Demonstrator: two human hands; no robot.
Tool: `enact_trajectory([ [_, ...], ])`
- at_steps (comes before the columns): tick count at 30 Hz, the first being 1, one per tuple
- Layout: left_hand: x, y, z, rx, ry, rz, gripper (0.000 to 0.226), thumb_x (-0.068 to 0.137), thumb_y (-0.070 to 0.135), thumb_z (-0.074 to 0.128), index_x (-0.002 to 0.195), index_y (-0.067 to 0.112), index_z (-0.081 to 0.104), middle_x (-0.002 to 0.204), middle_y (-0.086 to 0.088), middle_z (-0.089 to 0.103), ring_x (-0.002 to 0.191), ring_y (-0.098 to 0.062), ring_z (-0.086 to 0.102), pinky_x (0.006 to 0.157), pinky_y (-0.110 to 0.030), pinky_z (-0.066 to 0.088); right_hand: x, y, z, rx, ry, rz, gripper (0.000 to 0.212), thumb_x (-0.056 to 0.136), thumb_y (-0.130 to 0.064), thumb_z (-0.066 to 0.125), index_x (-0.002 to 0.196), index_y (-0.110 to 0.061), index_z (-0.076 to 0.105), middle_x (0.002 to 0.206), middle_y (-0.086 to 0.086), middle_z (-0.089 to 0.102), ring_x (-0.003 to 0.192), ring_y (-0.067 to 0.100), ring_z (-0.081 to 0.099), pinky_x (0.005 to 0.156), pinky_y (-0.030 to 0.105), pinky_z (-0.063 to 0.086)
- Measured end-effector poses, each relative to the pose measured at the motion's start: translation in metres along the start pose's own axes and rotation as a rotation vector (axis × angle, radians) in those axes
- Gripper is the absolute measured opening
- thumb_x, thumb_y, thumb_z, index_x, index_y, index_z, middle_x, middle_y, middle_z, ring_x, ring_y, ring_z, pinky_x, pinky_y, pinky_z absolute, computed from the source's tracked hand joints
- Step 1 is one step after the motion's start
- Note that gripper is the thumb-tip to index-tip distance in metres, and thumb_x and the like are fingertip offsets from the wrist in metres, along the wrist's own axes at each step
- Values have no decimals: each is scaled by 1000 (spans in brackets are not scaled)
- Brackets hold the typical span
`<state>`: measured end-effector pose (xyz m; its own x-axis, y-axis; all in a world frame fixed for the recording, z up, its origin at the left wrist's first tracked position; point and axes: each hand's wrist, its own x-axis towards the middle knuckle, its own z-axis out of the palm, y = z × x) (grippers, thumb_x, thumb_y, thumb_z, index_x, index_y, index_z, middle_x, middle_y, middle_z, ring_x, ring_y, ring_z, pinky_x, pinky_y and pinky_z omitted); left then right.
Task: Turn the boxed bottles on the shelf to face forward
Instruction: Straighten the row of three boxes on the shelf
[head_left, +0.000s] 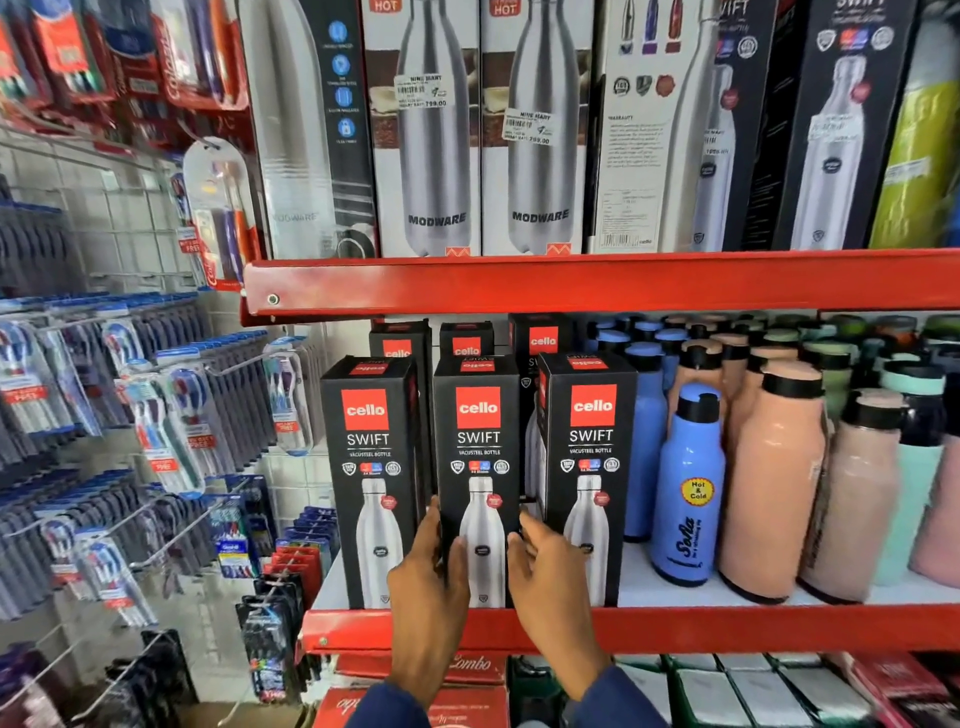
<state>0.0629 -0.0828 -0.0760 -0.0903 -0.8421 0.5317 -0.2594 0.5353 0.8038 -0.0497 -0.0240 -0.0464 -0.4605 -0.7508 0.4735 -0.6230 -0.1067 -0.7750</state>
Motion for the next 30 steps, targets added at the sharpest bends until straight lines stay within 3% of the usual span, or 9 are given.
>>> enact_trajectory([
  [5, -1, 2, -4, 1, -13, -5, 55, 96, 25, 63, 148, 17, 46, 84, 36, 56, 68, 25, 60, 59, 3, 44, 0, 3, 2, -16, 9, -23, 39, 95, -15, 52, 135, -15, 50, 108, 3, 72, 62, -8, 56, 61, -5, 40],
  [11, 1, 2, -7, 29, -22, 2, 57, 96, 30, 63, 150, 20, 44, 72, 36, 52, 59, 20, 59, 59, -4, 48, 3, 6, 3, -12, 11, 4, 42, 95, -15, 53, 136, -15, 49, 105, 1, 72, 66, -4, 60, 61, -4, 41],
  [15, -2, 1, -11, 54, 0, 58, 59, 94, 33, 64, 149, 22, 45, 61, 25, 41, 56, 4, 47, 64, -18, 45, -2, 7, -4, -5, 25, 24, 44, 93, -14, 56, 137, -13, 48, 118, -1, 69, 96, -4, 62, 74, -8, 39],
  [17, -5, -1, -16, 53, 79, 91, 52, 91, 27, 68, 141, 17, 56, 60, 19, 45, 63, 0, 48, 66, -22, 47, -7, 10, -14, 14, 49, 31, 39, 91, -13, 59, 130, -11, 56, 114, -2, 70, 95, -7, 62, 77, -7, 40],
  [20, -14, 7, -23, 32, 253, 266, 24, 90, 16, 69, 111, 6, 76, 82, 0, 77, 73, -3, 67, 71, -23, 60, -17, 16, -35, 58, 146, 47, 24, 85, -12, 66, 106, -19, 74, 89, -10, 77, 75, -6, 69, 69, 4, 52],
  [23, -25, 29, -15, 5, 275, 445, 18, 85, 16, 68, 96, 5, 79, 95, 1, 77, 87, -2, 72, 82, -11, 57, -20, 27, -59, 77, 295, 77, 16, 81, -13, 70, 86, -26, 76, 72, -13, 75, 66, 0, 69, 59, 10, 53],
  [27, -32, 44, 21, -35, 142, 322, 21, 86, 12, 73, 106, 12, 78, 104, 3, 79, 99, 4, 70, 90, -5, 50, -10, 43, -86, 90, 435, 80, 16, 82, -11, 68, 86, -25, 73, 75, -13, 74, 72, -6, 66, 61, 2, 46],
  [30, -34, 48, 44, -31, 94, 178, 34, 86, 13, 74, 120, 15, 74, 116, 4, 77, 105, -3, 72, 96, -23, 56, 2, 57, -94, 118, 349, 83, 22, 86, -10, 64, 103, -23, 69, 90, -9, 73, 83, -5, 66, 73, 12, 53],
])
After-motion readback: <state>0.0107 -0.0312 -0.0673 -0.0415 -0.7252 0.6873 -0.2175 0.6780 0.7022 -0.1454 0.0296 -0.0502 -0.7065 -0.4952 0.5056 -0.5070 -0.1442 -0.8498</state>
